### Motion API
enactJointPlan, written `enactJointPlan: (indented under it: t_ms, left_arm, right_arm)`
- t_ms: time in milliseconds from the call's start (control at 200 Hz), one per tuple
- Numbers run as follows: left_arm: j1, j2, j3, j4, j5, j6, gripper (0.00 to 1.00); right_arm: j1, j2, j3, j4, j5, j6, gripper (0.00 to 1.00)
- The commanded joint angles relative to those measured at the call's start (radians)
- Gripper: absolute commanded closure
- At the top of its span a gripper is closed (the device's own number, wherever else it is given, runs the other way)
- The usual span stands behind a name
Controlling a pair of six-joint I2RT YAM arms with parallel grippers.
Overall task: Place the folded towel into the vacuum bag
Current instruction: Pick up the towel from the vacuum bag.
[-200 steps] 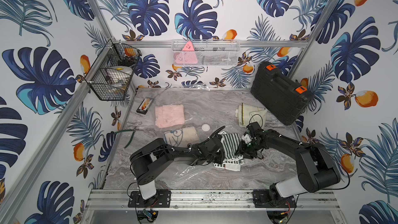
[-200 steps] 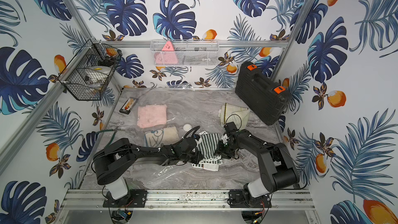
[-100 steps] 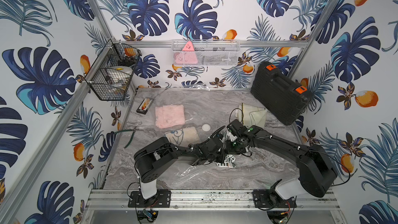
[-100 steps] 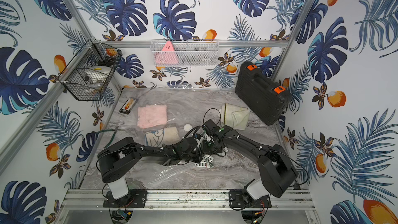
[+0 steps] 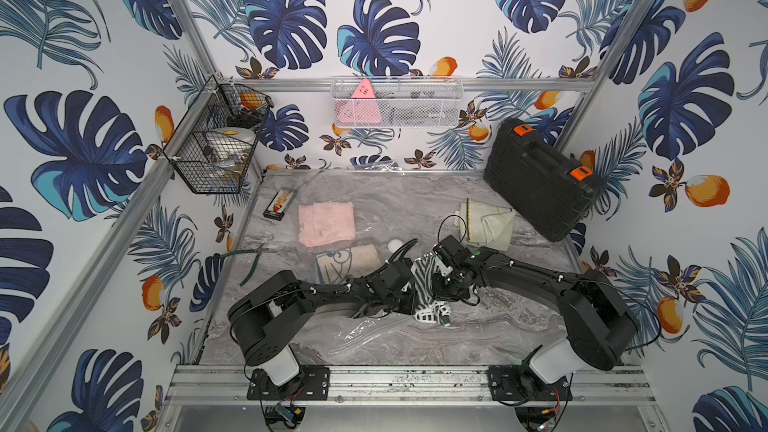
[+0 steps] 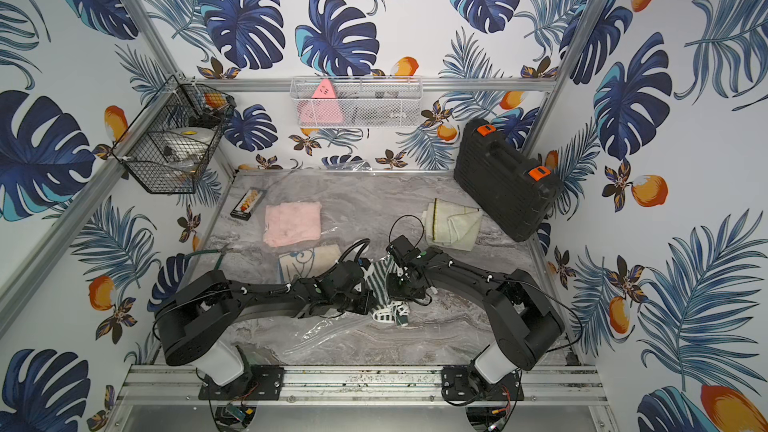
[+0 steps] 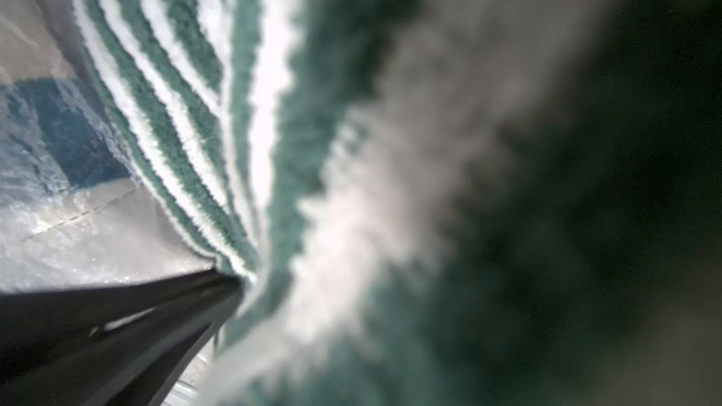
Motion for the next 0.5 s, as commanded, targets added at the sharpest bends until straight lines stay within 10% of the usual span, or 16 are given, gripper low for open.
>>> enactJointPlan:
  t_ms: [0, 220, 495]
  left_arm:
    - [0.001, 0.061, 0.000, 0.052, 0.020, -0.011, 0.86]
    - [0.001, 0.081, 0.007, 0.088, 0.059, -0.003, 0.86]
    - [0.075, -0.166, -0.033, -0.128, 0.024, 0.058, 0.86]
  right_arm:
    - [0.013, 0.001, -0.009, 0.005, 0.079, -0.042, 0.76]
    - [0.063, 0.038, -0.043, 0.078, 0.027, -0.015, 0.32]
    - [0.113, 0.163, -0.058, 0.008, 0.193, -0.006, 0.23]
